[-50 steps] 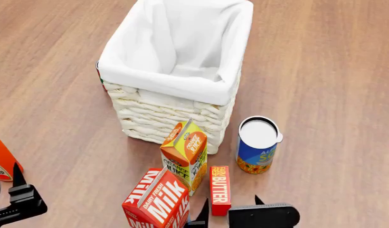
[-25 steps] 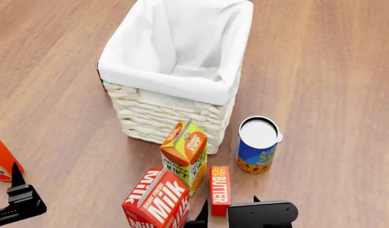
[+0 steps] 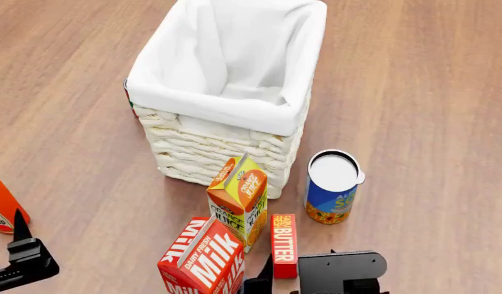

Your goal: Pick up the butter and put it in the basket.

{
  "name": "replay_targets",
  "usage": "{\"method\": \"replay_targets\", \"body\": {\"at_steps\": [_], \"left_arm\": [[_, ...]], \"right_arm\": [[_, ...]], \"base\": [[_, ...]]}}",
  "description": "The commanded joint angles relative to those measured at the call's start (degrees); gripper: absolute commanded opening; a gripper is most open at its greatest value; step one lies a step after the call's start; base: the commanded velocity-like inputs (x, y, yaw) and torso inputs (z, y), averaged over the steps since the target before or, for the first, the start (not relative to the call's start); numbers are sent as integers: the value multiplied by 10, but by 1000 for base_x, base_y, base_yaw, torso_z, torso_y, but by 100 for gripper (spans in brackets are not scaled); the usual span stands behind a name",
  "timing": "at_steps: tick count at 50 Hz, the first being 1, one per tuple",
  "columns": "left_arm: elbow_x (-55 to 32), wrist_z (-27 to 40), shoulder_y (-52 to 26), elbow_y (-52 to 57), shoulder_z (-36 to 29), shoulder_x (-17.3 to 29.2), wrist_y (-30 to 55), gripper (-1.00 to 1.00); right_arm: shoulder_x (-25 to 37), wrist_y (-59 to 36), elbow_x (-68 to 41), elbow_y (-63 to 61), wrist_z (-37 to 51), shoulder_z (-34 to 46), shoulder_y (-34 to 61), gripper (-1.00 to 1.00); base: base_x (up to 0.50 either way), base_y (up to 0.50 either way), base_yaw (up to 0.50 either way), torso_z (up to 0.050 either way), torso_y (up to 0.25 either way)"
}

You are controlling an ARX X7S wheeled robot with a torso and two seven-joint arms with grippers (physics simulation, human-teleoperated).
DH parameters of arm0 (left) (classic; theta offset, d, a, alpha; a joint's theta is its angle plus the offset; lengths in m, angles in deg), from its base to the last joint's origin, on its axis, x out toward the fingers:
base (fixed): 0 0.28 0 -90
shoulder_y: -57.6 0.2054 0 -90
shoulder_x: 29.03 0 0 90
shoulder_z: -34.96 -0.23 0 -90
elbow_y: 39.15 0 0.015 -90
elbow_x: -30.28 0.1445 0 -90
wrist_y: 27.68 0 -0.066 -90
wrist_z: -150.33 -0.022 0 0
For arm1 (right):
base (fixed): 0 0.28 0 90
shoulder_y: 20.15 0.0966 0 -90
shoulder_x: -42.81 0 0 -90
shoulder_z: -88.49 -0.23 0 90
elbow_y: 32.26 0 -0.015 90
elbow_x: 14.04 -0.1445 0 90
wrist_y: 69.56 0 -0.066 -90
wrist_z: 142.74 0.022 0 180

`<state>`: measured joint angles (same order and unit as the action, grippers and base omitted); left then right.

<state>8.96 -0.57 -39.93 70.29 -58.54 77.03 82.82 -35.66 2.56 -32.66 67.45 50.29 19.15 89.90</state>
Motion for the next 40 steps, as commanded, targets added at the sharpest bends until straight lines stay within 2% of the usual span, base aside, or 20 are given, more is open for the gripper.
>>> {"method": "replay_targets", "body": {"at_steps": [1,40], "left_arm": [[-6,-30,19,29,9,-6,13,100],[-25,-16,27,59,11,1,24,100]], "right_arm": [[-9,-12,7,1,-22,-12,-1,100],[-9,-54,-17,41,-48,10,43,100]], "base": [[0,0,0,0,0],[0,0,0,0,0]]}}
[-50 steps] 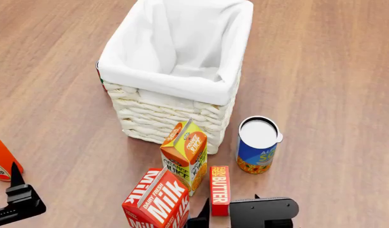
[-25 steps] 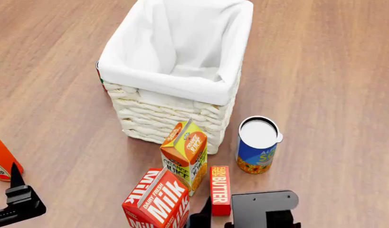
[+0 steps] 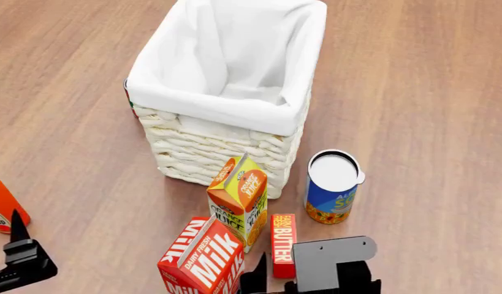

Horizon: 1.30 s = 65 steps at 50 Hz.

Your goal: Pick up the butter and put it in the basket.

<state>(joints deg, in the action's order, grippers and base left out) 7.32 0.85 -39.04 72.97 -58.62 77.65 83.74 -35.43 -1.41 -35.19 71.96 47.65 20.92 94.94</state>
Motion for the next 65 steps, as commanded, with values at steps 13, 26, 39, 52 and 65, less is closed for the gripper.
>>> {"method": "replay_targets", "body": {"at_steps": [13,26,39,52,65], "left_arm": [[-14,-25,22,43,11,-3,18,100],[-17,-22,21,43,9,-2,19,100],[-20,-20,22,47,8,0,17,100],[-23,-17,23,53,5,3,19,100],[-27,-14,19,54,5,3,19,100]], "right_arm": [[-10,-19,3,0,-23,-5,-3,100],[-7,-11,2,-6,-21,-3,-3,-100],[-3,-10,2,-23,-12,0,-10,-100],[39,-75,-7,-234,52,-3,-80,-100],[81,-139,-7,-418,116,-10,-138,-100]], "base": [[0,0,0,0,0],[0,0,0,0,0],[0,0,0,0,0],[0,0,0,0,0],[0,0,0,0,1]]}}
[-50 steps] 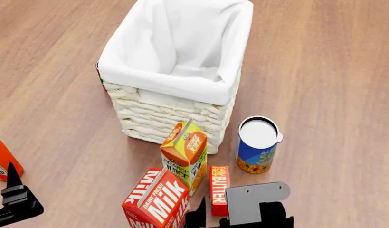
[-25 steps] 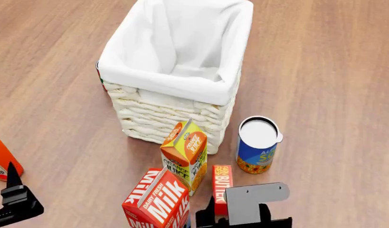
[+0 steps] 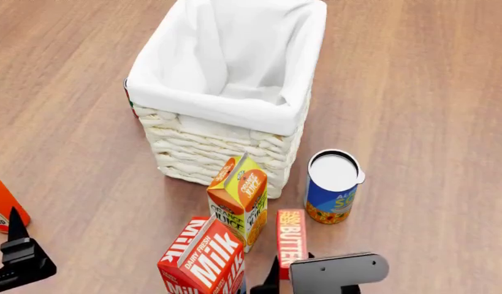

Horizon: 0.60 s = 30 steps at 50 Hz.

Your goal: Pick up the butter and put it in the basket.

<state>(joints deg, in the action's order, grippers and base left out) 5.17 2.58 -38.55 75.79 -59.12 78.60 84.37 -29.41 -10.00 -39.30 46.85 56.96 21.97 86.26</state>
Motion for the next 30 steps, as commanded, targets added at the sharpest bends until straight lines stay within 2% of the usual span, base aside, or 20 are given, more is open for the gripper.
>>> {"method": "replay_targets", "body": {"at_steps": [1,22,26,30], "left_arm": [[-6,-31,13,25,9,-7,11,100],[-2,-32,5,10,0,-7,4,100],[0,-32,5,9,-4,-6,2,100],[0,-32,5,10,-4,-6,2,100]], "right_arm": [[26,-62,34,-184,30,-23,-54,-100],[80,-264,-28,-441,123,-93,-53,-100],[91,-322,-79,-490,155,-125,-29,-100],[161,-282,-208,-490,257,-126,-1,-100]], "base": [[0,0,0,0,0],[0,0,0,0,1],[0,0,0,0,0],[0,0,0,0,3]]}}
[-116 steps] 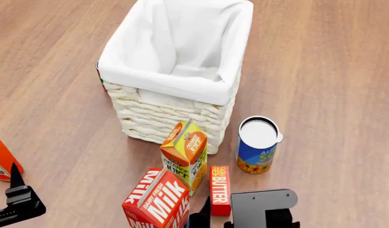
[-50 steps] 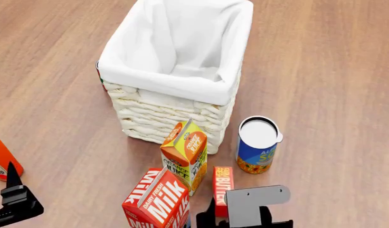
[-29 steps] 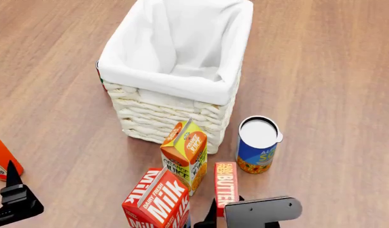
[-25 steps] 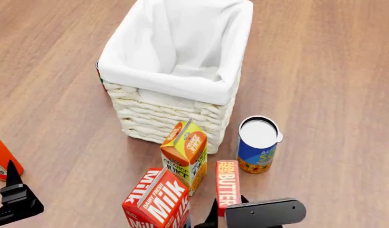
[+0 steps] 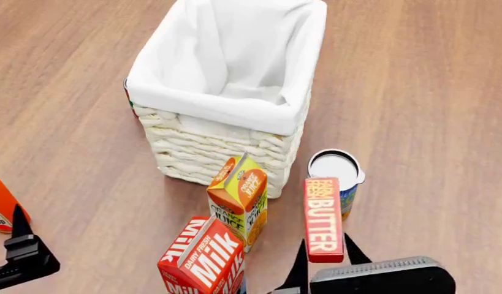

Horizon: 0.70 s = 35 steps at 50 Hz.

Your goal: Pick up the butter and put it in the basket.

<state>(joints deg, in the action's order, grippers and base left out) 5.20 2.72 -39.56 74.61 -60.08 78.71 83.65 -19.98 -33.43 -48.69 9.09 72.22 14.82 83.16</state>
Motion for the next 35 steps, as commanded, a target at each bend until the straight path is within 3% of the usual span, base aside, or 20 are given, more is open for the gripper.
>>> {"method": "replay_targets", "body": {"at_steps": [1,11,35], "left_arm": [[0,-33,15,22,5,-7,9,100],[0,-29,16,26,2,-6,8,100],[-5,-25,14,23,2,-4,4,100]], "right_arm": [[88,-34,-144,-113,127,-57,35,-100],[179,-2,-300,-101,211,-101,80,-100],[268,29,-440,27,177,-213,122,-100]], "base": [[0,0,0,0,0],[0,0,0,2,1],[0,0,0,0,1]]}}
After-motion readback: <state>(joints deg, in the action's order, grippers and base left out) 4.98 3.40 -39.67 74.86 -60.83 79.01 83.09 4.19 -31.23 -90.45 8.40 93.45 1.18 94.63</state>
